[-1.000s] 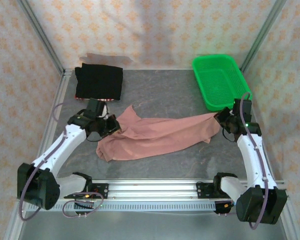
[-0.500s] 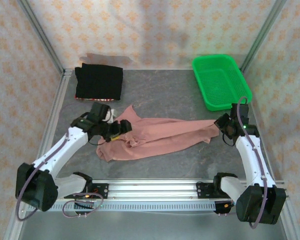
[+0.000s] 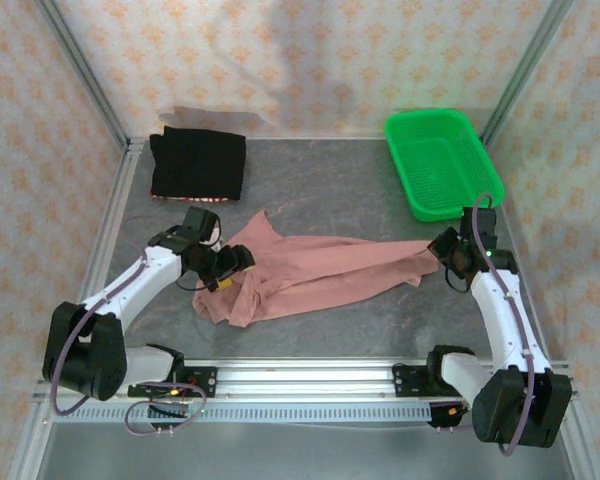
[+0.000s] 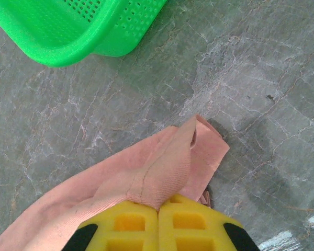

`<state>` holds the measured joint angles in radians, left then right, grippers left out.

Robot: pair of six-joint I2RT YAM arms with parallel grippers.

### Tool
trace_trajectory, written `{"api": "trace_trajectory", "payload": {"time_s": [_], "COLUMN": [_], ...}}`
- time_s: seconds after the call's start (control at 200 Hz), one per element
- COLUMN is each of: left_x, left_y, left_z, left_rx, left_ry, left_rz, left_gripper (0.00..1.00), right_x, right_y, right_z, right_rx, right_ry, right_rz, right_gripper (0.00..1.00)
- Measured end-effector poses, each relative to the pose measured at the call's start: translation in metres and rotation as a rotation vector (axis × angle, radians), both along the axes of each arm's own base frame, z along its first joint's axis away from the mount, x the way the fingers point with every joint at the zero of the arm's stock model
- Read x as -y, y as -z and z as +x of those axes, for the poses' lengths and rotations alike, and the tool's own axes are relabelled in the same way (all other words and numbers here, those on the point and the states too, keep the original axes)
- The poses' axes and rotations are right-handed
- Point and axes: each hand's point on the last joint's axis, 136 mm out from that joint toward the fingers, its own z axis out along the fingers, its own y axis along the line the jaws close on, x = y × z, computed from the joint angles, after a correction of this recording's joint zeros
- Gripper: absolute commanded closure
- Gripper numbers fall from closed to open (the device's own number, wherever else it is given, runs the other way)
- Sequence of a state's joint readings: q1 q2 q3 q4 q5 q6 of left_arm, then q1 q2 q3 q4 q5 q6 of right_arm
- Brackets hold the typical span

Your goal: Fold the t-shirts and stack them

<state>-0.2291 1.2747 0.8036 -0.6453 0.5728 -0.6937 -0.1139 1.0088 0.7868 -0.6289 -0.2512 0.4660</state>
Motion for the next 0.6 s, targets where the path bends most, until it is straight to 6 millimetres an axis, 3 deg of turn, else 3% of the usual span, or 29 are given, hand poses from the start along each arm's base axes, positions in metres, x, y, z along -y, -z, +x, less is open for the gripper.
{"api": "trace_trajectory", "payload": {"time_s": [0.125,0.23,0.385,0.595], "left_x": [0.002,0.014,0.023,0.027], "left_y": [-0.008,-0.01,-0.002,0.012], "left_z": [-0.022,-0.045,-0.078,-0.097], "left_rx": [-0.025,-0.041,-0.075,-0.09], "left_ry": [0.077,0.185,0.323,0.466], "left_rz": [0.043,0.103,0.226,0.396], "left_gripper": [0.32,0.41,0.47,0.5], "right_x": [0.0,0.0,0.0,-0.001], "right_y": [0.0,0.002,0.005,0.006], "right_z": [0.0,0.0,0.001,0.001], "right_rx": [-0.001,-0.007,-0.019,-0.021], "right_ry": [-0.006,-0.01,-0.014,-0.017], "right_rz": [-0.004,-0.006,-0.005,-0.006], "right_gripper": [1.0,1.0,1.0,1.0]}}
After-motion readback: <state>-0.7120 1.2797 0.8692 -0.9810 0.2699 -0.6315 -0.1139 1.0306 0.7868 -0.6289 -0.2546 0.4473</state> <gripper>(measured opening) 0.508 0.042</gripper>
